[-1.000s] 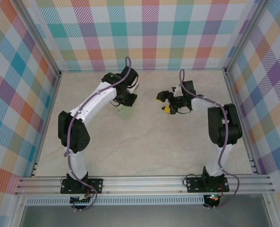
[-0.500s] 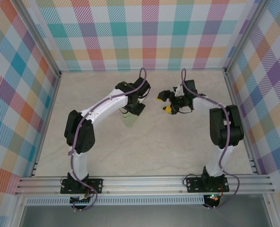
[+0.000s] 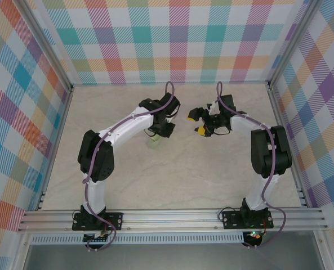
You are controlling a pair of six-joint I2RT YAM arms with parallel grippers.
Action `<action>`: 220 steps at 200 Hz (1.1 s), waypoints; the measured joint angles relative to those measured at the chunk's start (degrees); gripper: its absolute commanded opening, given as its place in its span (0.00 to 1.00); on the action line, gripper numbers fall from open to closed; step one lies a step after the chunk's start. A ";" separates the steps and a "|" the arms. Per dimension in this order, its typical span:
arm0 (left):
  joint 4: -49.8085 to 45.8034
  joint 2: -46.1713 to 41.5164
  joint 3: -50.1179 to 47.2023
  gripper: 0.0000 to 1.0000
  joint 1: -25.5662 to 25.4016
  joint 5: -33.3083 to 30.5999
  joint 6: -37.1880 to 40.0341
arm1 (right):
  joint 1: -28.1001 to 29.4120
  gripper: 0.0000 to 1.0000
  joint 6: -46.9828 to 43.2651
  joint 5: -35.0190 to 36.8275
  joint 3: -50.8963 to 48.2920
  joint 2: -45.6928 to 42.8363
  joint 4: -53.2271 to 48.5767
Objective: Fold the paper box
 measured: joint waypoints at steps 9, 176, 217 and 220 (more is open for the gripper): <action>-0.13 0.11 0.24 0.08 0.00 0.24 -0.42 | 0.00 0.88 -0.04 -0.07 0.00 -0.02 -0.31; 6.05 5.14 3.80 0.09 3.37 15.34 -24.63 | -0.22 0.89 -4.35 0.20 1.84 -0.85 -8.76; 8.41 5.09 4.04 0.09 4.37 15.63 -28.65 | -0.22 0.89 -5.62 0.22 3.30 -0.85 -10.10; 8.72 5.09 3.98 0.09 4.44 15.74 -29.03 | -0.22 0.89 -5.77 0.22 3.39 -0.85 -10.25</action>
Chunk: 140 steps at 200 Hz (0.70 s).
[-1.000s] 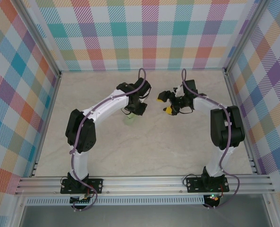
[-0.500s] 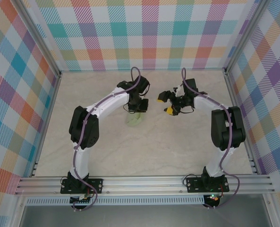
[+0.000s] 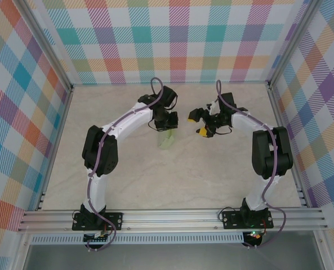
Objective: Fold the paper box
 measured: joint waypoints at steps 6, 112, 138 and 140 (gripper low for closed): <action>0.81 -0.11 -0.22 0.09 0.09 0.17 -0.79 | 0.00 0.89 -0.24 0.00 0.13 0.00 -0.24; 9.40 -3.37 -5.53 0.14 1.95 2.75 -9.60 | 0.00 0.89 -6.03 1.51 0.85 -0.79 -6.21; 9.53 -3.37 -5.84 0.16 1.95 3.32 -10.05 | 0.00 0.89 -6.45 1.53 0.85 -0.79 -6.88; 9.60 -3.37 -5.86 0.16 1.95 3.37 -10.12 | 0.00 0.89 -6.47 1.53 0.85 -0.79 -6.93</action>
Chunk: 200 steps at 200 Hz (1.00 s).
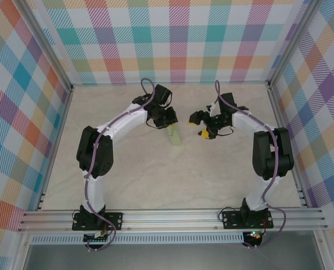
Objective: Fold the paper box
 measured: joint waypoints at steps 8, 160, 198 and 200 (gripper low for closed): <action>0.15 0.00 -0.13 0.17 0.00 0.17 -0.02 | 0.00 0.89 -0.20 0.02 0.00 0.00 -0.15; -3.87 0.22 8.44 0.47 0.48 -1.05 7.30 | 0.70 0.91 -7.26 7.52 2.40 -3.23 -6.19; -7.58 -5.07 6.91 0.54 4.92 -6.27 11.13 | 6.16 0.93 -12.90 18.95 12.09 -5.62 -12.33; -7.67 -5.64 6.58 0.54 5.33 -6.62 11.30 | 6.75 0.94 -13.11 19.65 12.72 -5.64 -12.63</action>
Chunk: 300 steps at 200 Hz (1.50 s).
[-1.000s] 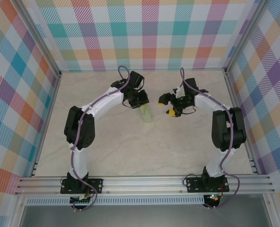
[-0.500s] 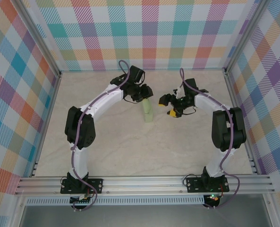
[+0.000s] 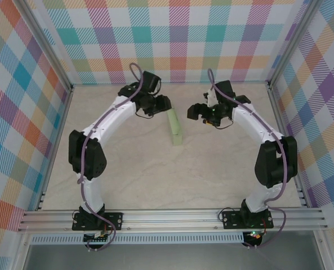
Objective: Fold the paper box
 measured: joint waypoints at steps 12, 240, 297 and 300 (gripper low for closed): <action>-0.46 -3.56 -2.05 0.57 2.36 -1.88 0.98 | 3.23 0.95 -1.18 3.72 3.41 0.20 -1.66; -1.77 -22.16 -26.21 0.78 16.98 -7.76 7.15 | 18.78 0.70 -6.49 32.72 45.44 35.01 -27.58; -1.77 -22.16 -26.21 0.78 17.18 -7.58 8.31 | 18.78 0.48 -11.34 31.39 45.57 36.24 -27.96; -1.77 -22.16 -26.21 0.78 17.18 -7.58 8.31 | 18.78 0.47 -12.09 31.17 45.57 36.24 -27.96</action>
